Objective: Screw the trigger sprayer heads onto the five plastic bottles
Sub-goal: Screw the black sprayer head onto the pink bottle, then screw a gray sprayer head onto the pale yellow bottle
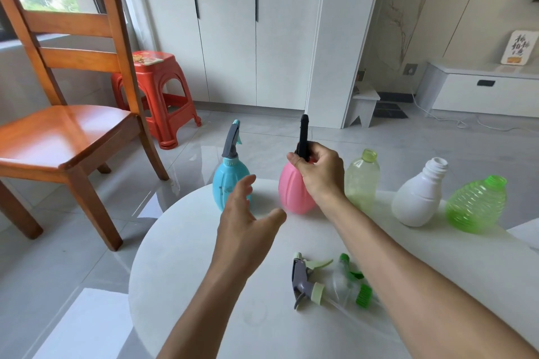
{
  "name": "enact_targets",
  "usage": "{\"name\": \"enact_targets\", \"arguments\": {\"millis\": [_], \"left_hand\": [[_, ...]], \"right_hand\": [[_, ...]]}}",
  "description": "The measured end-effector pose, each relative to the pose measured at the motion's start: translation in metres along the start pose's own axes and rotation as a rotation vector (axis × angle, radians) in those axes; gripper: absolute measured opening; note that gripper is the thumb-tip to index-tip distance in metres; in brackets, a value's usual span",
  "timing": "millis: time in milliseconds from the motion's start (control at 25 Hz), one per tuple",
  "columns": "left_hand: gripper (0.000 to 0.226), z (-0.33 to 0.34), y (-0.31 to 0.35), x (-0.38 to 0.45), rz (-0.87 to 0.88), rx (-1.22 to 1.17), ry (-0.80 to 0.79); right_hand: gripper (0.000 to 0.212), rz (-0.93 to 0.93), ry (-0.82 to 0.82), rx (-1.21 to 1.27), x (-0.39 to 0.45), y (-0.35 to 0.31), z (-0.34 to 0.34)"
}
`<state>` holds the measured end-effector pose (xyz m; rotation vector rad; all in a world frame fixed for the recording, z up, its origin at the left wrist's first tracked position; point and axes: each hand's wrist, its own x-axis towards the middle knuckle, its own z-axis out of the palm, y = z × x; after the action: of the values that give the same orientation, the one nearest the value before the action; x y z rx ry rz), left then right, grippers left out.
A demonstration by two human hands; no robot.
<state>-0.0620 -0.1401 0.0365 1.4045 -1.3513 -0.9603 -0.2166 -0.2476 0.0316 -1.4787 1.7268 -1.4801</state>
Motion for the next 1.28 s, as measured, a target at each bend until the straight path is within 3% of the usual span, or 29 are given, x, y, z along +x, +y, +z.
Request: {"name": "enact_targets", "arguments": {"millis": [120,280,400,520,600,680,720,800,880,960,1040,1160,1280], "left_hand": [[0.082,0.000,0.001,0.000,0.045,0.115,-0.002],[0.092,0.007,0.000,0.000,0.259,0.569,0.085],[0.092,0.016,-0.002,0.000,0.253,0.566,0.010],[0.087,0.020,-0.004,-0.003,0.299,0.546,-0.012],[0.082,0.022,-0.001,-0.004,0.322,0.529,-0.013],[0.077,0.028,0.002,-0.005,0.345,0.515,-0.006],[0.073,0.033,0.003,-0.006,0.355,0.498,0.003],[0.066,0.043,0.007,-0.010,0.356,0.431,-0.008],[0.062,0.050,0.009,-0.015,0.350,0.378,-0.031],[0.057,0.054,0.008,-0.017,0.366,0.364,-0.032],[0.051,0.056,0.007,-0.015,0.379,0.346,-0.026],[0.046,0.060,0.008,-0.013,0.392,0.307,-0.036],[0.045,0.065,0.008,-0.012,0.425,0.301,-0.061]], "right_hand": [[0.019,0.033,-0.022,-0.022,0.006,0.014,0.012],[0.024,0.001,-0.057,-0.082,-0.001,0.030,0.015],[0.034,0.023,-0.093,-0.088,0.001,0.033,0.014],[0.060,0.091,-0.181,-0.091,-0.006,0.026,0.005],[0.052,0.019,-0.072,-0.083,-0.025,0.026,-0.012],[0.018,-0.209,0.190,-0.145,-0.050,0.034,-0.036],[0.011,-0.262,0.293,-0.156,-0.058,0.038,-0.048],[0.020,-0.149,0.443,-0.058,-0.059,0.045,-0.068],[0.045,0.060,0.518,0.071,-0.041,0.051,-0.081],[0.078,0.237,0.403,0.033,-0.016,0.060,-0.087],[0.097,0.314,0.206,-0.035,0.003,0.067,-0.087],[0.079,0.327,0.041,-0.096,0.018,0.071,-0.084],[0.056,0.256,0.114,-0.126,0.006,0.057,-0.095]]}}
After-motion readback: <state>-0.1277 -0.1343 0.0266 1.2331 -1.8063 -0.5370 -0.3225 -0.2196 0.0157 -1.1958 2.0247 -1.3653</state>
